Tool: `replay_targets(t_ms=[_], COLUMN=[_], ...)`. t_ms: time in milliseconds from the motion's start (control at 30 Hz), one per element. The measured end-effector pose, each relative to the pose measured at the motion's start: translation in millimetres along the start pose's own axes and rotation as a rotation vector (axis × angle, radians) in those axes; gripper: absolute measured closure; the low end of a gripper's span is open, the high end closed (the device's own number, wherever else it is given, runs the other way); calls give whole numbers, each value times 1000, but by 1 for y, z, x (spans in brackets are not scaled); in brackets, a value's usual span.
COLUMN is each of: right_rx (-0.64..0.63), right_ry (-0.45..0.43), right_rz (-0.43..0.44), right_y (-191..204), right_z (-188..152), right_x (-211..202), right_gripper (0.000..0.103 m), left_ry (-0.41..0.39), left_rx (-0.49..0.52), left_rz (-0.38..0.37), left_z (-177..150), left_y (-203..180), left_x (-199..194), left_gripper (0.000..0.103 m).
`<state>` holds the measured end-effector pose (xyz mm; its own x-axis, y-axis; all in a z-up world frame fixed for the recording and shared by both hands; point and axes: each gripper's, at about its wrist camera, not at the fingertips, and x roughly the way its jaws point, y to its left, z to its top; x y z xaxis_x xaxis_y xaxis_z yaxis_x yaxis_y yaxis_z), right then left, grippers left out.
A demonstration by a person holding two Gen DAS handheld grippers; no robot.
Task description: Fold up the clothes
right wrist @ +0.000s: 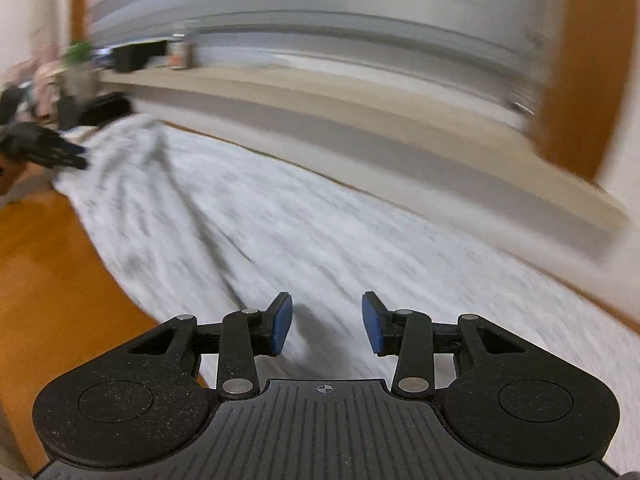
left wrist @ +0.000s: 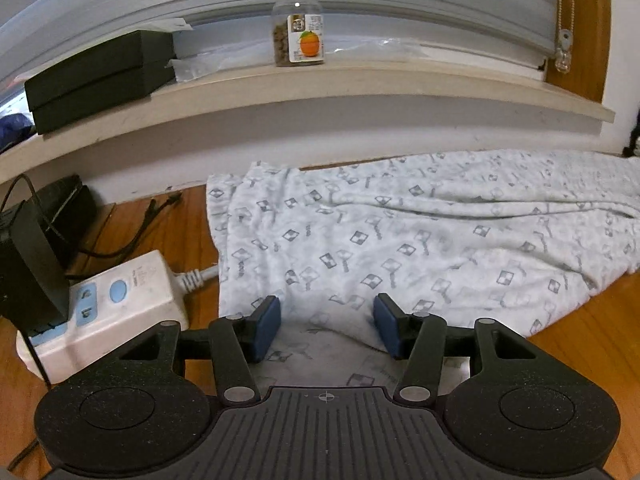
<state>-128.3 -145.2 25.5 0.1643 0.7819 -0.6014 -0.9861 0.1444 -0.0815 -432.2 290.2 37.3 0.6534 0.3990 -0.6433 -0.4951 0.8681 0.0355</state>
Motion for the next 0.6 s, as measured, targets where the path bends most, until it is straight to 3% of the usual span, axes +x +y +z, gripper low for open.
replay_targets(t_ms=[167, 467, 533, 600], right_rx=[82, 188, 197, 203], right_ry=[-12, -35, -27, -21], right_rz=[-83, -92, -85, -68], right_y=[-22, -39, -40, -41], right_z=[-37, -66, -66, -67], right_x=[-16, -21, -18, -18], right_gripper=[59, 49, 44, 35], left_ry=[-8, -1, -13, -37], left_rx=[-11, -56, -60, -63], left_rz=[0, 59, 62, 19], left_z=[-6, 0, 3, 12], left_y=[3, -11, -20, -34], left_x=[-8, -10, -12, -14], left_gripper=[46, 46, 50, 56])
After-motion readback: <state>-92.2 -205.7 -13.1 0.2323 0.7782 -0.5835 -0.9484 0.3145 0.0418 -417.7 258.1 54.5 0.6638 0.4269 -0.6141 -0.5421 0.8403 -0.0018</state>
